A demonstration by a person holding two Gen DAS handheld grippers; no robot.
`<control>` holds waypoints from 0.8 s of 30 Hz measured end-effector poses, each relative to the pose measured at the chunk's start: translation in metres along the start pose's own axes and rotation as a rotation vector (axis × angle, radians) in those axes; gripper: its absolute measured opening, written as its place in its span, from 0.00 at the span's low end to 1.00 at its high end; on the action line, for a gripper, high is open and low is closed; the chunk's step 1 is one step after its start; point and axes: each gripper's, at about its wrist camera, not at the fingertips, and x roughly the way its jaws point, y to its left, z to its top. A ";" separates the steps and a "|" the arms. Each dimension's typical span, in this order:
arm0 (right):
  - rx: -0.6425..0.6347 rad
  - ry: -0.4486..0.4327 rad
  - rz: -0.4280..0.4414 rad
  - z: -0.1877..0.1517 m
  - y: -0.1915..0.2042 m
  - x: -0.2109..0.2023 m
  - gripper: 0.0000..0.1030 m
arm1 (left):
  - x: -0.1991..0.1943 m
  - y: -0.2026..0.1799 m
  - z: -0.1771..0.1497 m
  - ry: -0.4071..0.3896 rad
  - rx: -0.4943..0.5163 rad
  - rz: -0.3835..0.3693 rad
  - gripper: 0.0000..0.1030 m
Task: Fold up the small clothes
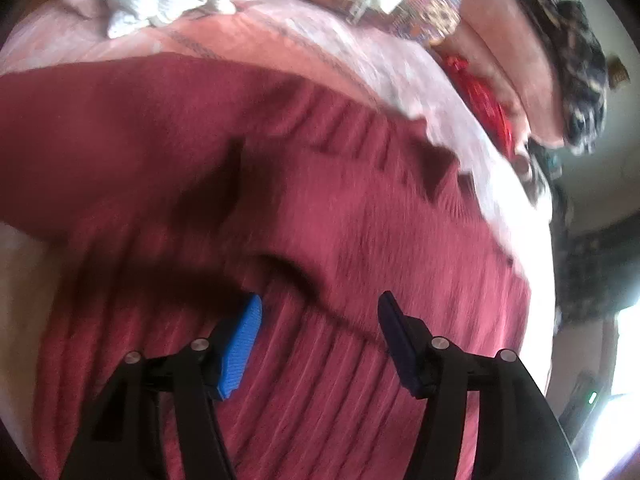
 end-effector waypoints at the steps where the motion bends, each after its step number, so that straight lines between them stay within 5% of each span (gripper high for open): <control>1: -0.006 -0.002 -0.003 0.000 0.000 0.001 0.36 | 0.002 -0.001 0.003 -0.006 -0.010 0.001 0.57; 4: -0.009 -0.004 0.001 0.000 0.001 0.001 0.37 | 0.013 -0.003 0.017 0.001 -0.011 0.011 0.34; 6: -0.007 -0.006 0.004 -0.001 -0.001 0.002 0.37 | 0.016 -0.006 0.024 -0.020 -0.015 0.020 0.08; 8: -0.012 -0.008 0.004 -0.003 -0.001 0.002 0.36 | 0.001 -0.014 0.025 -0.094 0.021 0.003 0.08; 11: -0.015 -0.010 0.001 -0.004 -0.002 0.003 0.36 | -0.038 -0.049 0.004 -0.280 0.310 0.000 0.08; 14: -0.014 -0.009 -0.011 -0.004 0.001 0.003 0.37 | -0.034 -0.054 -0.010 -0.281 0.433 0.106 0.15; 17: -0.013 -0.005 -0.022 -0.003 0.004 0.003 0.38 | -0.001 -0.025 -0.005 -0.123 0.369 0.215 0.58; 24: -0.032 -0.050 -0.001 0.006 0.021 -0.021 0.40 | -0.026 0.017 -0.002 -0.198 0.296 0.247 0.70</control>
